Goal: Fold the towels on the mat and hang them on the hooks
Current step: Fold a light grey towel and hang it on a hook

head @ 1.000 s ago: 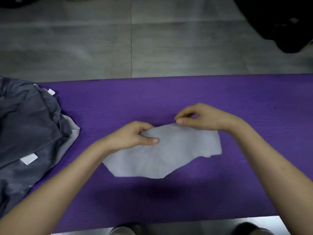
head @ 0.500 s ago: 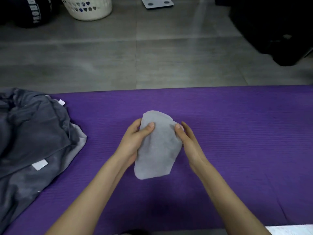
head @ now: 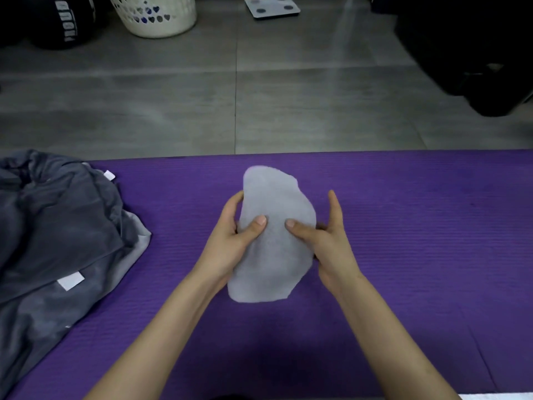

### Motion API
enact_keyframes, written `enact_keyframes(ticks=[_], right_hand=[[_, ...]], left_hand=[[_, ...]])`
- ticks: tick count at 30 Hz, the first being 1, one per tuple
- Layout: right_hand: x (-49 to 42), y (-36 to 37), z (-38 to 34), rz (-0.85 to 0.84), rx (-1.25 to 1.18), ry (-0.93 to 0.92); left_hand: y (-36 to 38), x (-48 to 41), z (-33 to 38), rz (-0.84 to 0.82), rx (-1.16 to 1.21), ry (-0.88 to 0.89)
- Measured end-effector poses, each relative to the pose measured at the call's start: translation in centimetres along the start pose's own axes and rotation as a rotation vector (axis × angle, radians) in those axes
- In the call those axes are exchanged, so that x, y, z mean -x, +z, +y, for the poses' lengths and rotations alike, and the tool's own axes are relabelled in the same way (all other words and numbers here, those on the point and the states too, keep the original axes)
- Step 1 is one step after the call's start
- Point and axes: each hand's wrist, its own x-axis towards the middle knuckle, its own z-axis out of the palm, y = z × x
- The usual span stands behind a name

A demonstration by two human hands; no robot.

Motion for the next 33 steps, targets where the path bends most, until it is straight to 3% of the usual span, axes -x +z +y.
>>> enact_keyframes(ticks=[3,7,11,15,19,23,28,31,33], right_hand=[[-0.7,0.0,-0.1,-0.017,0.151,0.084],[-2.0,0.1,-1.3,-0.115,0.222,-0.103],[-4.8,0.2,-3.5,-0.437,0.457,-0.113],[-7.8,1.7,-4.9,-0.324,0.883,-0.264],[-8.2,2.1,-7.9,-0.199,1.114,-0.409],[-6.4,1.7,-13.1,-0.147,1.194,-0.413],[-1.2,0.9,-21.9,-0.084,1.094,-0.232],[3.1,0.2,-28.6,-0.034,1.096,-0.155],[6.2,-0.6,-33.6,0.003,1.129,-0.102]], left_hand=[[-0.6,-0.3,0.2,-0.045,-0.047,0.015],[-1.9,-2.0,0.3,-0.052,-0.082,0.043],[-3.7,-4.0,1.4,-0.121,-0.547,0.058],[-3.3,-6.9,3.5,0.042,-1.089,0.118],[-2.7,-9.1,5.0,0.102,-1.367,0.25],[0.2,-9.3,9.0,0.15,-1.355,0.275],[5.0,-6.4,18.0,-0.054,-0.953,-0.027],[7.1,-3.3,25.2,0.002,-0.83,-0.031],[8.5,-0.9,31.0,0.087,-0.742,-0.133]])
